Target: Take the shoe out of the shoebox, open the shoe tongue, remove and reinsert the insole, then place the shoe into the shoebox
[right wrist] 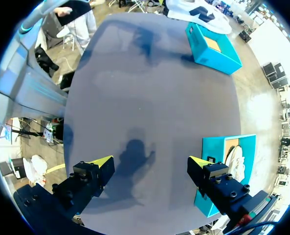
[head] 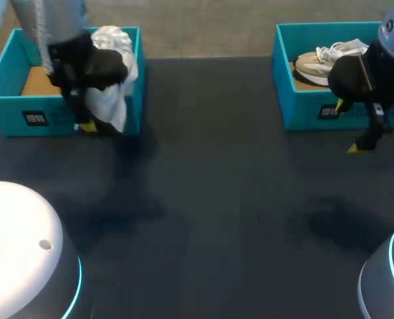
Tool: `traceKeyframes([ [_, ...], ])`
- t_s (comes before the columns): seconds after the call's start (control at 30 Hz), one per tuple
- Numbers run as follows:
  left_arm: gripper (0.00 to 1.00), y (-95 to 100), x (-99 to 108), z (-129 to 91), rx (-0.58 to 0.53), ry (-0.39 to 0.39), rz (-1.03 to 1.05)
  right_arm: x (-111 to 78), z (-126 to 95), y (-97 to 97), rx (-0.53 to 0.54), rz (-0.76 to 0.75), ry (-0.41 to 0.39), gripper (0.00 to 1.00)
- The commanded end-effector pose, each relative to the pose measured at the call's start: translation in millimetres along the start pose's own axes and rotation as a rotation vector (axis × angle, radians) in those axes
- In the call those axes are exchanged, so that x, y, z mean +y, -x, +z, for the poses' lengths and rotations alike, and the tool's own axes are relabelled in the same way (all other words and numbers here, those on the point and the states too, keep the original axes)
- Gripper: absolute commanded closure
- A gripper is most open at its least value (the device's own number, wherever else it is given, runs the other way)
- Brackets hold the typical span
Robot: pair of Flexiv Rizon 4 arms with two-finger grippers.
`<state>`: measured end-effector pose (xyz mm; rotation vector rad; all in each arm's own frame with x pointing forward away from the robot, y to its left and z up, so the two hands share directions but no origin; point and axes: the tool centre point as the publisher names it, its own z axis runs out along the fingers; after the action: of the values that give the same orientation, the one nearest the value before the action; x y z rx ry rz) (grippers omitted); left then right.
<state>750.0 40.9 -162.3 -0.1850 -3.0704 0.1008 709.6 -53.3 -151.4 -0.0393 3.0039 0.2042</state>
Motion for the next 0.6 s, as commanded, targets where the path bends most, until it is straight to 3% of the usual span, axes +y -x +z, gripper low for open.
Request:
traceKeyframes([
  [0.03,1.00,5.1,36,-10,0.005,0.004,0.003,1.5,1,1.6,0.004,0.001,-0.004,0.00],
  [0.47,1.00,32.6,139,-19,0.010,0.014,0.012,1.5,1,1.6,0.004,0.001,-0.004,0.00],
  [0.6,1.00,40.5,167,-23,0.041,0.055,0.034,1.5,1,1.6,0.004,0.001,-0.004,0.00],
])
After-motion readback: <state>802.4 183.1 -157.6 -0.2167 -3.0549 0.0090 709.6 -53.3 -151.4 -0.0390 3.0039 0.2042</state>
